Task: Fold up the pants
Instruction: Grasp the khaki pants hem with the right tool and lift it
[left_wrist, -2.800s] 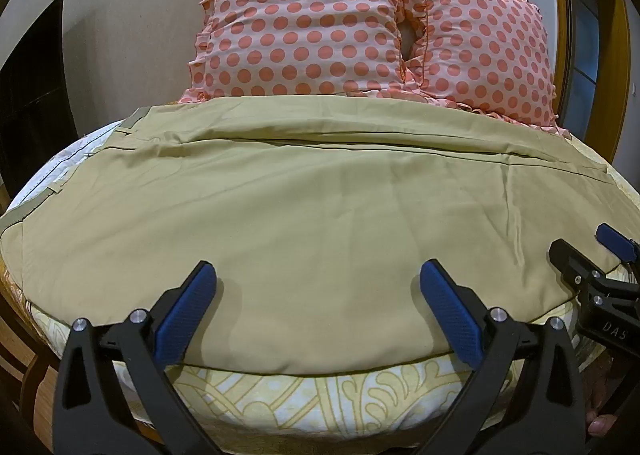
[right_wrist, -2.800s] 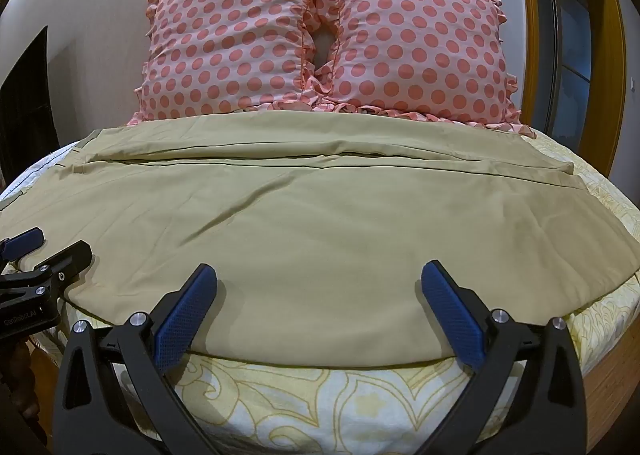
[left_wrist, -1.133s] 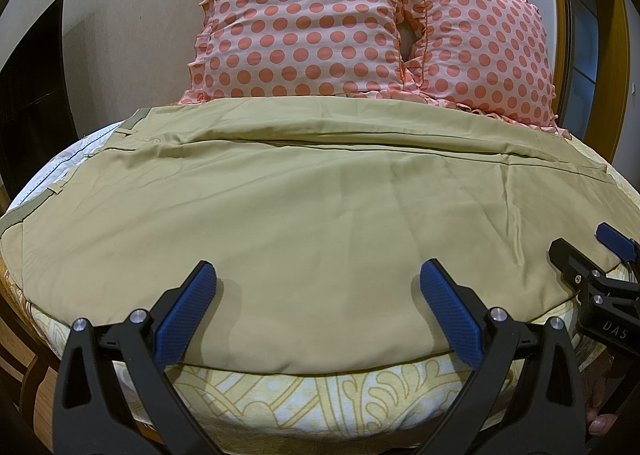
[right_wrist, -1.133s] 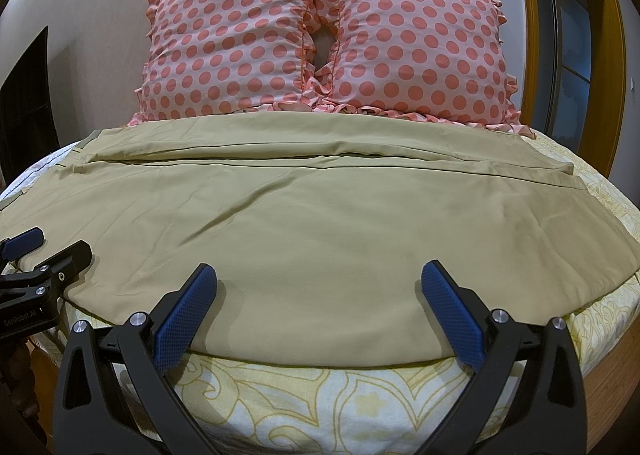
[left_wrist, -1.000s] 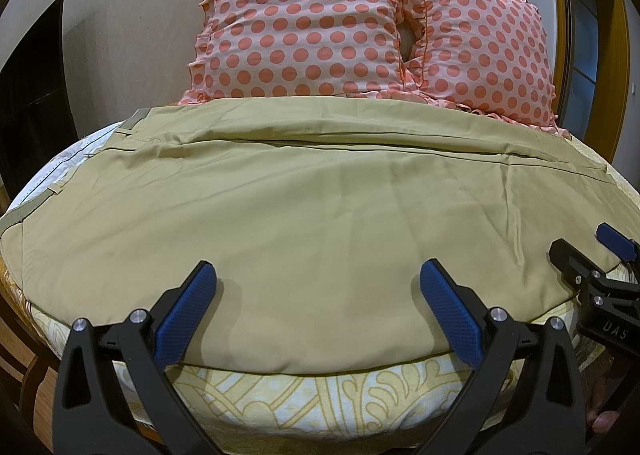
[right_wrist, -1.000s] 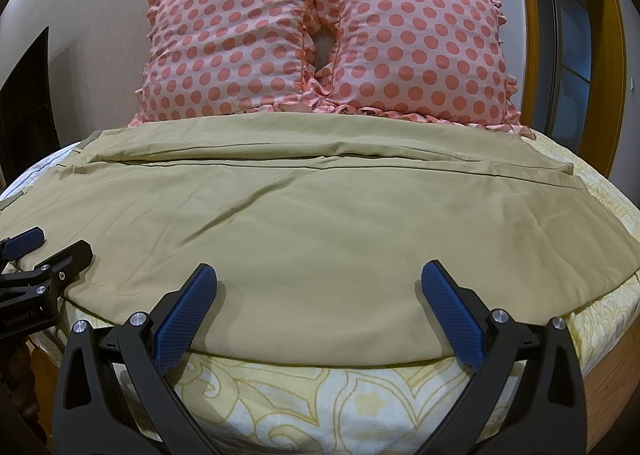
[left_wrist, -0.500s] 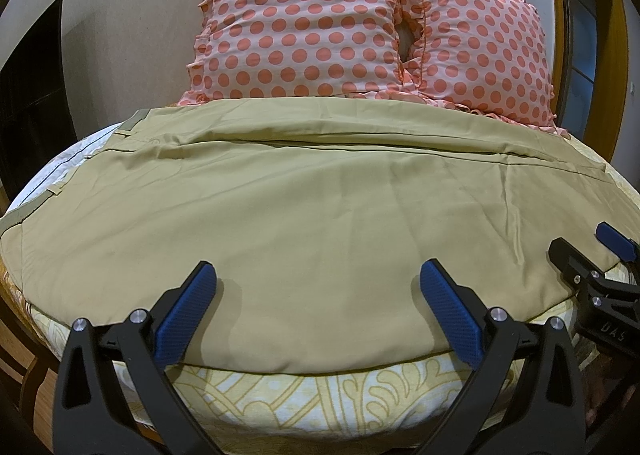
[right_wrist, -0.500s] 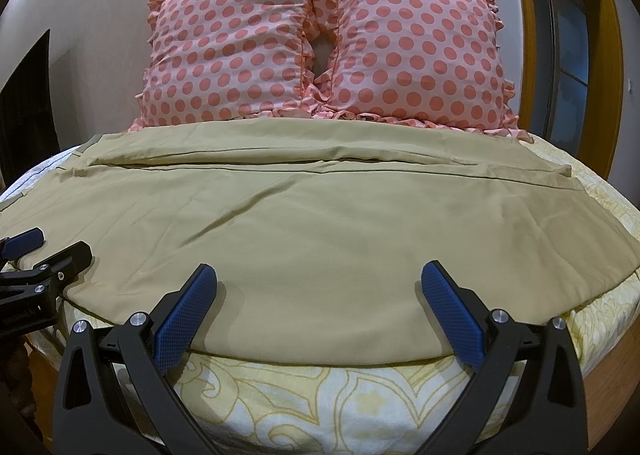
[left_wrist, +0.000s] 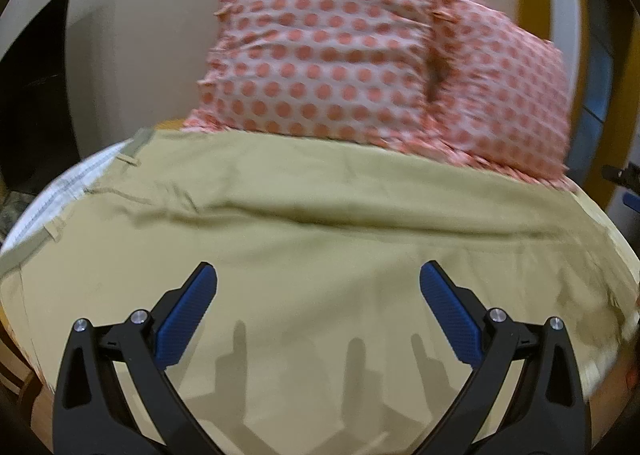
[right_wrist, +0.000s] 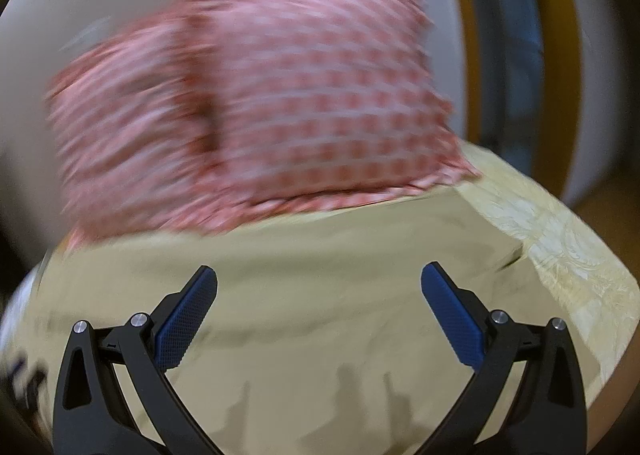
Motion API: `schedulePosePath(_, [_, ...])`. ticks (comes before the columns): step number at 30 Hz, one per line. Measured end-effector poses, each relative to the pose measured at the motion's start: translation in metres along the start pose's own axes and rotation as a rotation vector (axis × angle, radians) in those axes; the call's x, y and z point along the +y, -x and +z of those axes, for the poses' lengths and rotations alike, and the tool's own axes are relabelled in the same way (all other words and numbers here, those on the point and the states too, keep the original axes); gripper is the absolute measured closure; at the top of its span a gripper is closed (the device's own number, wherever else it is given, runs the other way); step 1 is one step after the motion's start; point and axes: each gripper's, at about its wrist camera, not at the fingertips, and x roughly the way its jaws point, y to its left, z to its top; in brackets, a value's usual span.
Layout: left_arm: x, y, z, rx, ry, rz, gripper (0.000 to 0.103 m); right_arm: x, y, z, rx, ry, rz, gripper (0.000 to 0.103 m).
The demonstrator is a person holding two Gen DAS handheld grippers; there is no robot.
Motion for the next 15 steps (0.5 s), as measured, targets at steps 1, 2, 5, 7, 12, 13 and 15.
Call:
schedulePosePath(1, [0.002,-0.004,0.005,0.0,0.008,0.012,0.002,-0.015,-0.028,0.02,0.034,-0.061,-0.043,0.001])
schedulePosePath(2, [0.005,-0.009,0.011,0.0,0.019,0.02,0.002,-0.026,-0.049,0.032,0.058,-0.096,-0.08,0.005])
schedulePosePath(5, [0.014,-0.026,0.026,0.013,0.063,0.032,0.002,-0.057,-0.123,0.061,0.172,-0.17,-0.234,0.039])
schedulePosePath(7, [0.019,-0.036,0.028,0.036,0.098,0.015,0.002,-0.076,-0.17,0.07,0.267,-0.23,-0.287,0.044])
schedulePosePath(12, [0.025,-0.051,0.021,0.103,0.138,-0.055,0.002,-0.098,-0.226,0.071,0.355,-0.327,-0.386,0.051])
schedulePosePath(13, [0.025,-0.053,0.02,0.114,0.141,-0.065,0.002,-0.1,-0.233,0.071,0.356,-0.335,-0.403,0.051])
schedulePosePath(15, [0.026,-0.059,0.017,0.142,0.153,-0.088,0.002,-0.1,-0.24,0.071,0.346,-0.323,-0.44,0.051])
